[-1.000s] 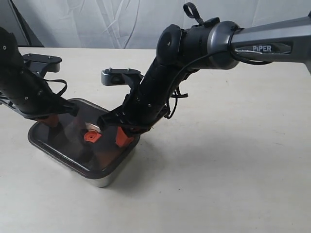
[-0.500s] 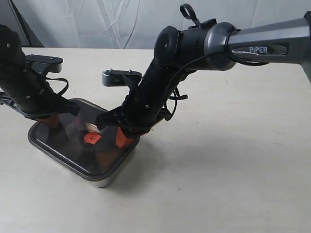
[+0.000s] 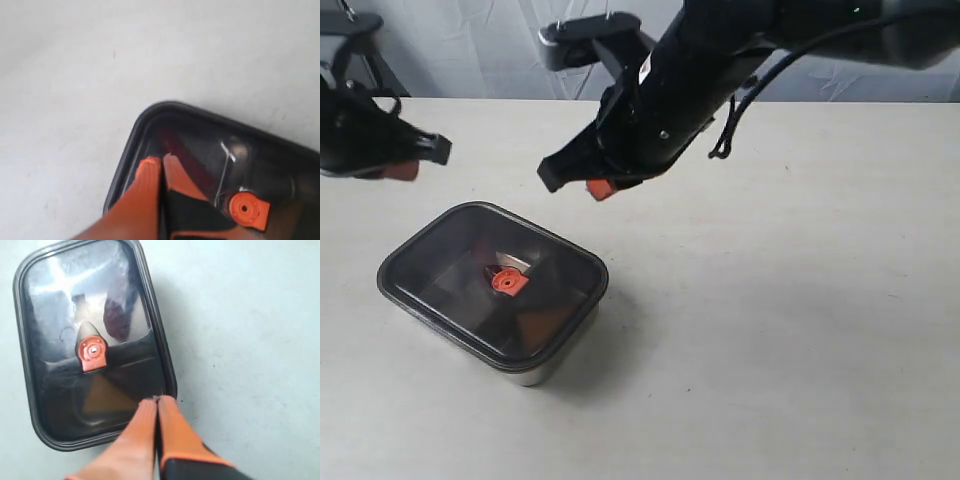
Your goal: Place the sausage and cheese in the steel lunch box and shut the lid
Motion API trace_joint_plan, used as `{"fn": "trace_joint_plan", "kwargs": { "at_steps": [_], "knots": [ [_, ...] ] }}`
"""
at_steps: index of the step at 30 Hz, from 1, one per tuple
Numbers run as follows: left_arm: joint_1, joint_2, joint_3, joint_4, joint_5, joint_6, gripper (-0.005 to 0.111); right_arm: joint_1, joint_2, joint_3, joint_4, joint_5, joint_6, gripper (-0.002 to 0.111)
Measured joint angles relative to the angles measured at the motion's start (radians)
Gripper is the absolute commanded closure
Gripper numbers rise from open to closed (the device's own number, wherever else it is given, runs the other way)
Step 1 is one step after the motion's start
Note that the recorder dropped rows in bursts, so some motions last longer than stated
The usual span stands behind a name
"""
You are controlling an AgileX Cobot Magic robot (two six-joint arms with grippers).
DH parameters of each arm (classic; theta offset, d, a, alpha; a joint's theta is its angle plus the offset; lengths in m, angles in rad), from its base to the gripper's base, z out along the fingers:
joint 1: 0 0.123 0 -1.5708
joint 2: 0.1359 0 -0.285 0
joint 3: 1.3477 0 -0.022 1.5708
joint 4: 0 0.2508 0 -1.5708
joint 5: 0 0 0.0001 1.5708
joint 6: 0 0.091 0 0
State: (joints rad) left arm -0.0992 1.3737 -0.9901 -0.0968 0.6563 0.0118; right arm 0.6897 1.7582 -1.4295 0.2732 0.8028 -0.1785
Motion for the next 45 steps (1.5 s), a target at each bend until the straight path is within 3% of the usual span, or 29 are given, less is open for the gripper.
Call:
{"fn": "trace_joint_plan", "kwargs": {
  "at_steps": [5, 11, 14, 19, 35, 39, 45],
  "knots": [
    [0.0, -0.236, 0.064, -0.014, -0.114, 0.0, 0.107, 0.0, -0.159, 0.096, -0.1, -0.042, 0.097, 0.108],
    [0.0, -0.669, 0.233, -0.057, -0.2, 0.0, 0.107, 0.0, -0.505, 0.405, -0.244, -0.151, 0.237, 0.108],
    [0.0, -0.951, 0.348, -0.094, -0.138, -0.004, 0.107, 0.0, -0.685, 0.604, -0.255, -0.239, 0.314, 0.108],
    [0.0, -1.187, 0.46, -0.171, 0.017, -0.012, 0.107, 0.0, -0.78, 0.763, -0.257, -0.324, 0.331, 0.108],
    [0.0, -1.217, 0.465, -0.17, 0.068, -0.012, 0.107, -0.019, -0.818, 0.776, -0.273, -0.358, 0.326, 0.108],
    [0.0, -1.217, 0.465, -0.168, 0.068, -0.012, 0.107, -0.14, -0.962, 0.817, -0.298, -0.391, 0.322, 0.108],
    [0.0, -1.217, 0.465, -0.159, 0.068, -0.012, 0.107, -0.467, -1.304, 0.993, -0.302, -0.473, 0.32, 0.108]
  ]
}}
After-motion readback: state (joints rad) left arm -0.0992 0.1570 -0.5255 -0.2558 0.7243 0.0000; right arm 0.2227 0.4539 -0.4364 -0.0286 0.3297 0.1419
